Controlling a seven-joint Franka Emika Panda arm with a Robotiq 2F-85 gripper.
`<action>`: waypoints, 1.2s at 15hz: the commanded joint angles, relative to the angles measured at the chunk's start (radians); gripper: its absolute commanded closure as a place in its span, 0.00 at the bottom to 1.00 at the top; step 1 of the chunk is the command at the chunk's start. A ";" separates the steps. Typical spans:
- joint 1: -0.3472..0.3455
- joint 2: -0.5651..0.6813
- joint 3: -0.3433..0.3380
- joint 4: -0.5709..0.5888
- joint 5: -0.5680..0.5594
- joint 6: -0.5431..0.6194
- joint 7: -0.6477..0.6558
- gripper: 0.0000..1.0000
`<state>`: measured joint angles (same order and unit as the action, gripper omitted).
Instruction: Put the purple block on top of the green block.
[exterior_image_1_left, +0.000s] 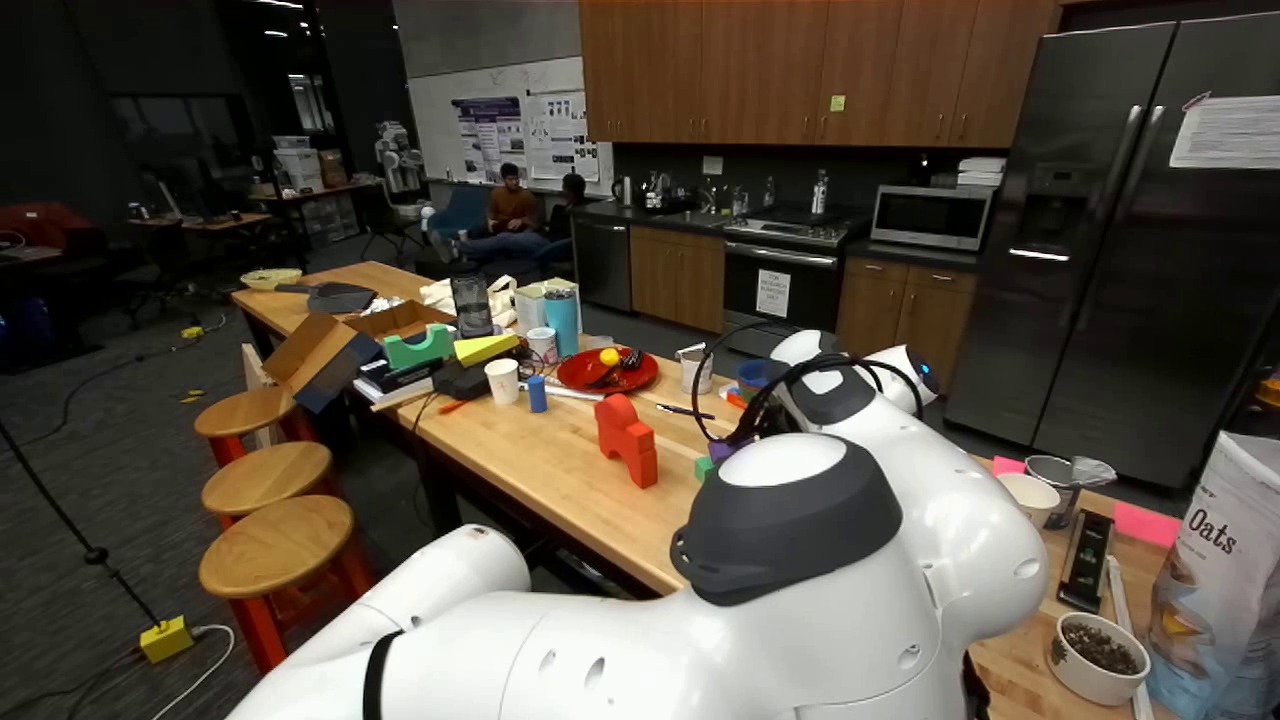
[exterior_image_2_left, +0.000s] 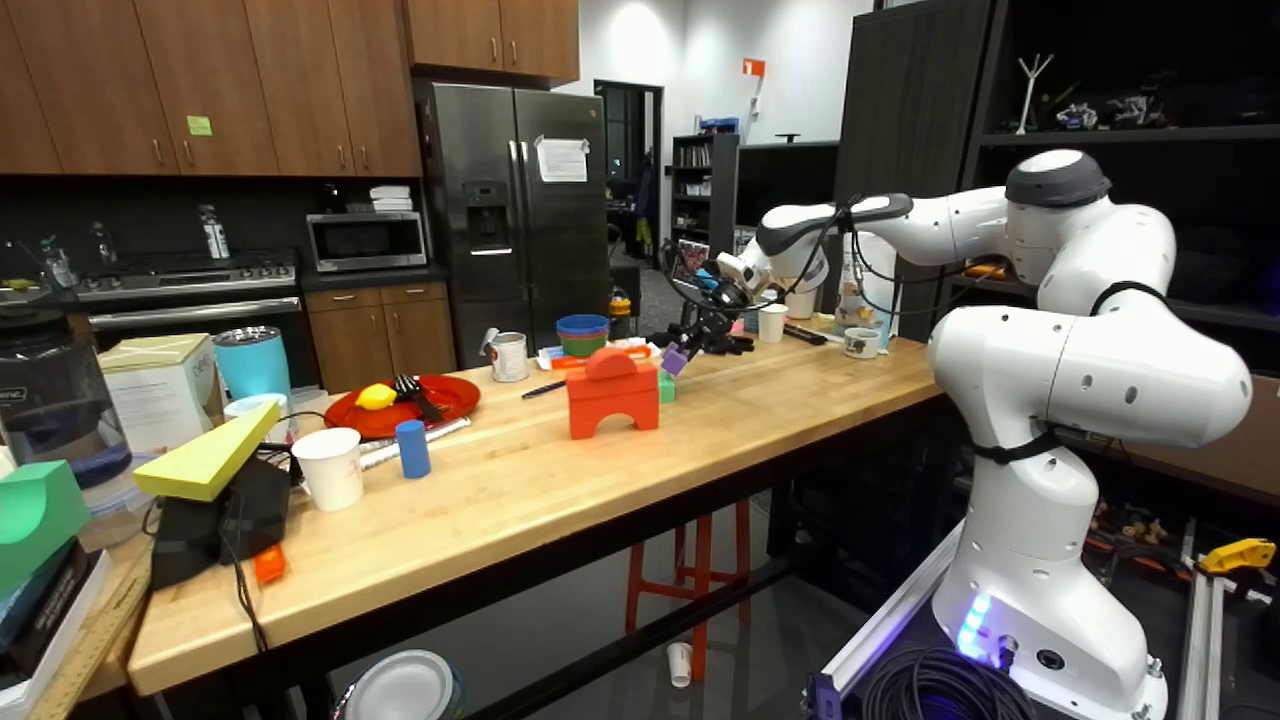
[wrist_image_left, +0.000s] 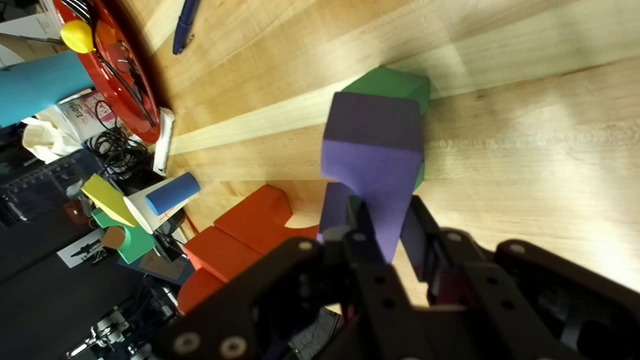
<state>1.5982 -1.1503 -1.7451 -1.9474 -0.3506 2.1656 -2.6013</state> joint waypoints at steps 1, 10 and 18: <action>0.009 -0.026 0.012 0.025 -0.016 -0.041 0.000 0.95; 0.010 -0.033 0.010 0.037 -0.026 -0.095 0.000 0.95; -0.013 -0.104 0.063 0.043 -0.136 -0.037 -0.001 0.95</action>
<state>1.5967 -1.2007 -1.7224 -1.9148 -0.4319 2.1335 -2.6019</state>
